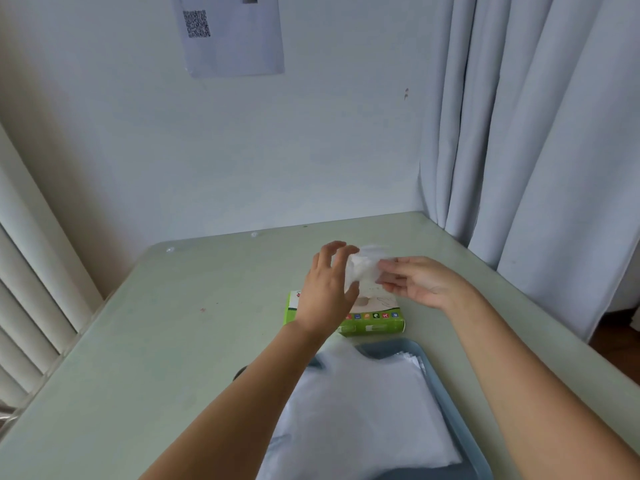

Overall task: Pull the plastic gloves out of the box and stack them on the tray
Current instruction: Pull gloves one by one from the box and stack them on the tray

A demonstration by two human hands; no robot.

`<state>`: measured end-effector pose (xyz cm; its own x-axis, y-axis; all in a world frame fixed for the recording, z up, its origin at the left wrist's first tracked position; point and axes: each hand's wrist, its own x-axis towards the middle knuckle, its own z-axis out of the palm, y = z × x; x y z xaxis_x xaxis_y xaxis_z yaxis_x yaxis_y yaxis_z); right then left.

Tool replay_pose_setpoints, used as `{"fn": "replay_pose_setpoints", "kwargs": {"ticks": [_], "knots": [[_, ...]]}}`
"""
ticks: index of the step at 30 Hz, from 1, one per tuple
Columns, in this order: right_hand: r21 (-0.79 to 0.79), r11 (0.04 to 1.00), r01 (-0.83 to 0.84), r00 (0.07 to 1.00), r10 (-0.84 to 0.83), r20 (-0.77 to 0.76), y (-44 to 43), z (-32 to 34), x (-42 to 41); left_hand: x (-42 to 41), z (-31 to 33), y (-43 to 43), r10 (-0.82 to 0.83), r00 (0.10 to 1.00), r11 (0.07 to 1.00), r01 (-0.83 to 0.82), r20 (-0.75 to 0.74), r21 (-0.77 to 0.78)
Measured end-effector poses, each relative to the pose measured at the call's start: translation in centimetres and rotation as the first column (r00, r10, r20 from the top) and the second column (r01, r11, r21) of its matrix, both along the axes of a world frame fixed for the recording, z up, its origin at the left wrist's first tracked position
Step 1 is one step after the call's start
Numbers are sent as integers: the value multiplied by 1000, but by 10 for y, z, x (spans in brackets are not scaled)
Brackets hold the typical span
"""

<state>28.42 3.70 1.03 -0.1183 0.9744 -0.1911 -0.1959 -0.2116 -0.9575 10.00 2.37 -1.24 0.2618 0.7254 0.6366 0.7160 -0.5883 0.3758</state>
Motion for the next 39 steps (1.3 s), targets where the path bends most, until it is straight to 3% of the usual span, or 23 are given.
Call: {"fn": "replay_pose_setpoints", "kwargs": {"ticks": [2,8,13,16,20,25,27,30,35,39], "knots": [[7,1000,-6,999,6,-52,-7,4,6,6,5,-1,-19,1000,998,20,-4,65],[243,969,43,988,-78,137,-19,1,-3,16,10,-1,-9,995,999,12,98,-31],[284,947,150,976,-188,111,-17,-6,-12,15,8,-6,-12,989,1000,8,148,28],[286,943,170,974,-205,96,-16,-8,-8,14,14,-8,18,963,987,26,267,-159],[230,957,178,977,-199,71,-14,-12,1,8,23,-5,100,837,874,184,538,-449],[135,991,18,993,-2,-116,-18,-6,-5,5,31,-5,212,616,714,433,759,-551],[173,985,15,999,-7,-50,-19,-4,-15,7,30,-6,213,610,670,477,763,-568],[258,954,153,984,-171,49,-17,-6,-24,8,30,-7,227,579,637,520,783,-569],[317,877,360,900,-416,129,-15,-15,-15,-5,32,-1,296,458,675,521,838,-523],[274,893,357,781,-447,436,-8,-30,-3,-13,30,2,328,409,628,578,851,-520]]}}
